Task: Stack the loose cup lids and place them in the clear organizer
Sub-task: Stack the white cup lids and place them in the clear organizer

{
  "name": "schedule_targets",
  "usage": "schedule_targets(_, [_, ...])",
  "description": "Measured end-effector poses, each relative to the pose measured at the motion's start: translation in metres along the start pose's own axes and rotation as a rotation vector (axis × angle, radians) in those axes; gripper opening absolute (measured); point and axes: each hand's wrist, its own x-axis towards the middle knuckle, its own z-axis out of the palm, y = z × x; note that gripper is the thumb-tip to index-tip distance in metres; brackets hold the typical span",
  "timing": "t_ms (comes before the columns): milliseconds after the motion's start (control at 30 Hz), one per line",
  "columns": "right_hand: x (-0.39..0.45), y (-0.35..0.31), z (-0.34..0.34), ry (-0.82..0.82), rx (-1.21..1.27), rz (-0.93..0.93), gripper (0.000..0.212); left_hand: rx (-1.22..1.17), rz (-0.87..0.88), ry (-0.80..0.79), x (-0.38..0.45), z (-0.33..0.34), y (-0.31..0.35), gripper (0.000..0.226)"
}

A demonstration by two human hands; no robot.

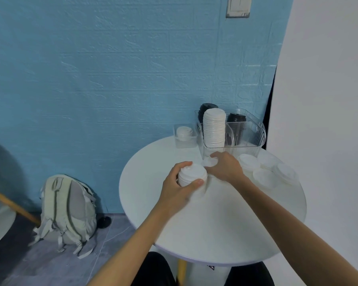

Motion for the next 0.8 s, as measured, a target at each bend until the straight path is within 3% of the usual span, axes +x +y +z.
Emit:
schedule_targets(133, [0.0,0.005,0.007,-0.05,-0.053,-0.043,0.071,-0.003,-0.004,0.001,0.0,0.0,0.001,0.063])
schedule_targets(333, [-0.007,0.015,0.016,-0.028,0.076,-0.101,0.07,-0.002,-0.006,0.001,0.001,-0.001,0.0,0.063])
schedule_targets(467, [-0.022,0.009,0.008,-0.001,0.161,-0.131,0.045,-0.013,-0.006,-0.001,0.001,-0.001,0.0,0.064])
schedule_targets(633, [-0.02,0.006,-0.002,-0.002,0.394,-0.045,0.071,-0.029,-0.018,-0.009,0.001,-0.001,0.0,0.064])
schedule_targets(800, [-0.021,-0.012,-0.025,0.034,0.604,-0.116,0.065,-0.056,-0.04,-0.019,0.001,-0.001,0.001,0.068])
